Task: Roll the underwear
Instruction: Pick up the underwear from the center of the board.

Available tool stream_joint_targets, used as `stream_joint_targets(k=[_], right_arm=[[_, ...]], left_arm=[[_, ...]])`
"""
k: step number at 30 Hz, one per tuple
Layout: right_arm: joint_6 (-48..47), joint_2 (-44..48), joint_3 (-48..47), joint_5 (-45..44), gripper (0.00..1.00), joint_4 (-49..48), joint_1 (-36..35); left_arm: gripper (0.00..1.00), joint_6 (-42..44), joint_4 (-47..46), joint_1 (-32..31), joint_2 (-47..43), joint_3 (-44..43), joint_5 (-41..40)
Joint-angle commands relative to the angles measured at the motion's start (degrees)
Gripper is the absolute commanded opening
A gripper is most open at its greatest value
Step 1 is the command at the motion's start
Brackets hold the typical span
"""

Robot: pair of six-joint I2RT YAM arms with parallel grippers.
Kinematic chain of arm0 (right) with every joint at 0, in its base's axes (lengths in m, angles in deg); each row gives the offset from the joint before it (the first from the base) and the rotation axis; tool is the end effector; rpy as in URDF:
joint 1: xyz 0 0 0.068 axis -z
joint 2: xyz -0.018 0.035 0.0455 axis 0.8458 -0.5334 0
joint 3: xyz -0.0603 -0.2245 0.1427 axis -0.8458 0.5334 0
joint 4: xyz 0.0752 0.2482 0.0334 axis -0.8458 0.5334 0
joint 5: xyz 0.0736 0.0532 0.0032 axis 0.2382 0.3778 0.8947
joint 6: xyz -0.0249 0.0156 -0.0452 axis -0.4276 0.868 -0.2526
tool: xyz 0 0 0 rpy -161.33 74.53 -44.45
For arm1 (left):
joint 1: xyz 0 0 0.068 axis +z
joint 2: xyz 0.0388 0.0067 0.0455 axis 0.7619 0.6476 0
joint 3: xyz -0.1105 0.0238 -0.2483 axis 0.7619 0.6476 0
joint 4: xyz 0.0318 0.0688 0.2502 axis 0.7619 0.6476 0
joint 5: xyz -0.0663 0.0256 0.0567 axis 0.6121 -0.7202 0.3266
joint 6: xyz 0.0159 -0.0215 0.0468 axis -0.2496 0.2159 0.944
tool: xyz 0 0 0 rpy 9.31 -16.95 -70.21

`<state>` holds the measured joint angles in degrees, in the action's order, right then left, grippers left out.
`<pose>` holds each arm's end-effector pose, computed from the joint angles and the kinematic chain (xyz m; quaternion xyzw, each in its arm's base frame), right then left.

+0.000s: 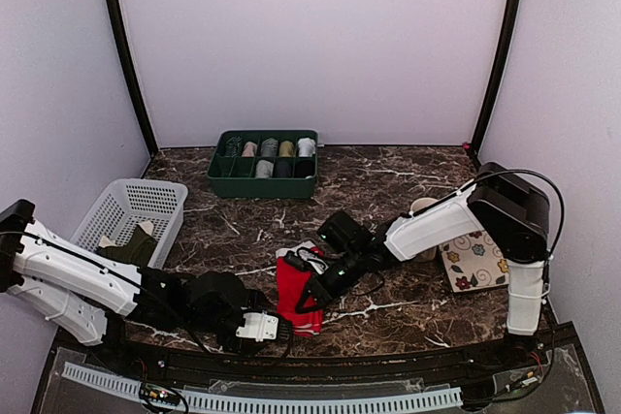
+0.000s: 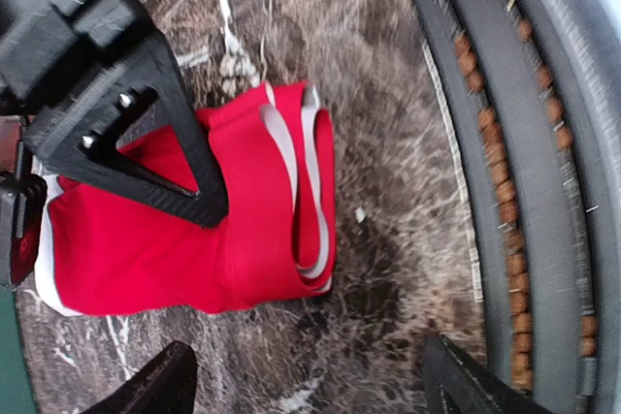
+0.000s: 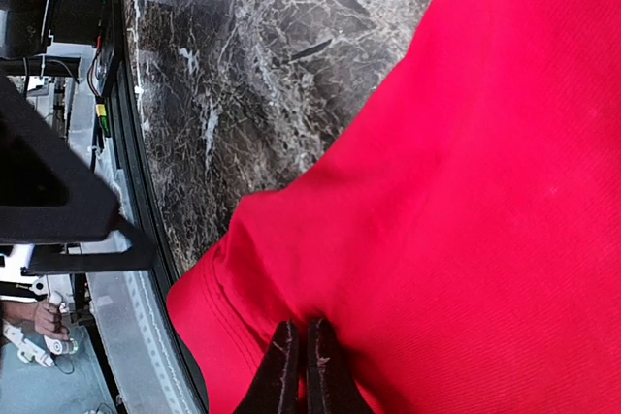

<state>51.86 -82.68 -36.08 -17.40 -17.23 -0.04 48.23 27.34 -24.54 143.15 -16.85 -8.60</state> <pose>0.1872 0.3388 0.1088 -0.3513 0.8379 0.4177 0.0033 0.0692 -0.2312 0.1667 0.7077 0.5902 -0.1071 0.3733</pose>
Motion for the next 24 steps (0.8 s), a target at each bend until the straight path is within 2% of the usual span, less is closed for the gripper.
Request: stream_joint_targets(k=[1,7,12,15,19,22,24], right_arm=[[-1.3,-4.2,1.8,-3.4,0.05,8.5,0.3],[-1.4,-5.0,1.1,-3.1,0.05,9.0,0.2],[-1.1,-5.6,1.1,-2.9,0.04,8.8,0.3],[-0.8,-5.7,0.9,-2.7,0.04,8.8,0.3],[-0.9,-5.2,0.9,-3.2,0.04,8.9,0.2],[-1.4,-4.2,0.6,-3.7,0.05,8.4,0.2],[-1.7,-2.6,0.7,-5.2,0.12,7.8,0.3]], left_arm=[[0.81,11.0,-10.6,-2.5,4.8,2.1,-13.0],[0.73,18.1,-19.3,-5.1,14.1,3.4,-18.0],[0.62,19.0,-24.1,-6.3,18.9,2.6,-18.9],[0.49,17.1,-26.1,-6.3,20.2,2.3,-19.9],[0.26,12.2,-21.6,-5.8,16.5,1.9,-16.9],[0.11,6.2,-15.9,-3.4,12.3,0.7,-9.4],[0.04,2.2,-11.9,-0.5,9.5,-0.5,-3.0]])
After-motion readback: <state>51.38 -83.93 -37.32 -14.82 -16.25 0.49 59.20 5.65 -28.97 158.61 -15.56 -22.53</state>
